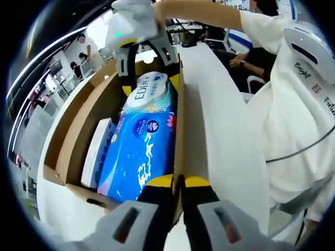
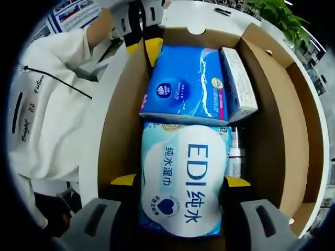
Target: Operate the shoe box by opening the lid, removing the specified soft item, and placing it in the target area until the item is outside and the box remains undamaged.
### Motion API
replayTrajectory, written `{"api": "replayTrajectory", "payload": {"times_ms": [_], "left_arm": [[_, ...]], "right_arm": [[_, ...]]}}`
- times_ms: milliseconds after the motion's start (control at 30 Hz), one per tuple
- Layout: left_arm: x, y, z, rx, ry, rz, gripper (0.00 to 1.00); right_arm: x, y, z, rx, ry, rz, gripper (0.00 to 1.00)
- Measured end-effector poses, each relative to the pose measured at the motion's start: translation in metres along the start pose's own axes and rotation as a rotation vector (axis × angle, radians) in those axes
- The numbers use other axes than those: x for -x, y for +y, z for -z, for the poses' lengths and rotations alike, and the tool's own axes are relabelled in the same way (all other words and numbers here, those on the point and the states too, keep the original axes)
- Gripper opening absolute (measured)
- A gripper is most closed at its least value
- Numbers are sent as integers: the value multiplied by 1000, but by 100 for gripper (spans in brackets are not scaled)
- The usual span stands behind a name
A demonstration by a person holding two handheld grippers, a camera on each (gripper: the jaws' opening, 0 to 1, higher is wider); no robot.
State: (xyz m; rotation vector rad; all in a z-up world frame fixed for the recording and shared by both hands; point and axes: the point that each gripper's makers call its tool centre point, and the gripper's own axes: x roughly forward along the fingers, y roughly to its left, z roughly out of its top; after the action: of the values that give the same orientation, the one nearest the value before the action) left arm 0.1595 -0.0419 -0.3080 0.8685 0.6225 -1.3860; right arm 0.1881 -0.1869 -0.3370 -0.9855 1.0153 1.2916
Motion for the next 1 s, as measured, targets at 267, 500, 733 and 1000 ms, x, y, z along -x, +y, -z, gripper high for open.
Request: {"api": "replayTrajectory", "payload": {"times_ms": [267,500,733,1000], "left_arm": [[0,0,0,-4,4,-7,4],[0,0,0,0,3,-10,4],[0,0,0,2,3,-13,5],[1,0,0,-3,-2,-15,5]], "right_arm": [[-2,-2,2,10,74,12,66],[-8,-3,4,-4,128,47,66],[-12,-3,8,-8,207,36,67],[-13,-2,7,-10,189,36,69]]}}
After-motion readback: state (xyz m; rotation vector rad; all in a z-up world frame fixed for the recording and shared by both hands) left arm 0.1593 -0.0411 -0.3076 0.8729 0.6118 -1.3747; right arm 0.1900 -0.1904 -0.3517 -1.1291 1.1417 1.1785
